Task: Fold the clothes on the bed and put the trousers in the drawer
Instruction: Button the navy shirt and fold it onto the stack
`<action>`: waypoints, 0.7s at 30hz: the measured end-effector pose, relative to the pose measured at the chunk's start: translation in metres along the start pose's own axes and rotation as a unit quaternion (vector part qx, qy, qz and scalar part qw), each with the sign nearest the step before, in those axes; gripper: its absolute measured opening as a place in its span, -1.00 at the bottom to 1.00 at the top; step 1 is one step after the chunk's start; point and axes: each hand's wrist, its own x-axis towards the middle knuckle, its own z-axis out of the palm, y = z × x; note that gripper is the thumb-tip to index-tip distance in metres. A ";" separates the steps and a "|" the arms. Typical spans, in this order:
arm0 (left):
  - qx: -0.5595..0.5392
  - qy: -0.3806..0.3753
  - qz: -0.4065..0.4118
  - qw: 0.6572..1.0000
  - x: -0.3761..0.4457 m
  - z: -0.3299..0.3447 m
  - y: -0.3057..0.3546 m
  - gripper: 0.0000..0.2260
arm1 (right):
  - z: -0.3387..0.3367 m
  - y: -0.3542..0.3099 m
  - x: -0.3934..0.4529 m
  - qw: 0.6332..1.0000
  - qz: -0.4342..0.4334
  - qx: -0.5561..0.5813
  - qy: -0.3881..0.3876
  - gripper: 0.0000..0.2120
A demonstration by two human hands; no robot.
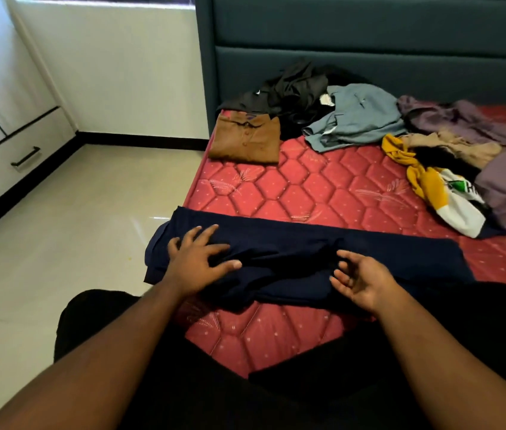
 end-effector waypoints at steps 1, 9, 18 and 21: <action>0.032 -0.017 0.019 0.999 0.005 0.001 0.007 -0.38 | 0.000 0.001 0.005 0.999 -0.016 -0.033 0.022 -0.80; -0.117 -0.049 -0.027 0.992 0.045 -0.004 0.051 -0.88 | -0.004 -0.019 0.053 0.947 -0.150 -0.160 0.234 -0.72; -0.184 -0.415 -0.074 0.888 0.099 -0.028 0.046 -0.78 | -0.040 -0.057 0.055 0.951 -0.033 -0.307 -0.020 -0.83; -0.202 -0.420 -0.073 0.882 0.127 -0.045 0.056 -0.89 | -0.086 -0.083 0.050 0.946 -0.029 -0.322 -0.038 -0.75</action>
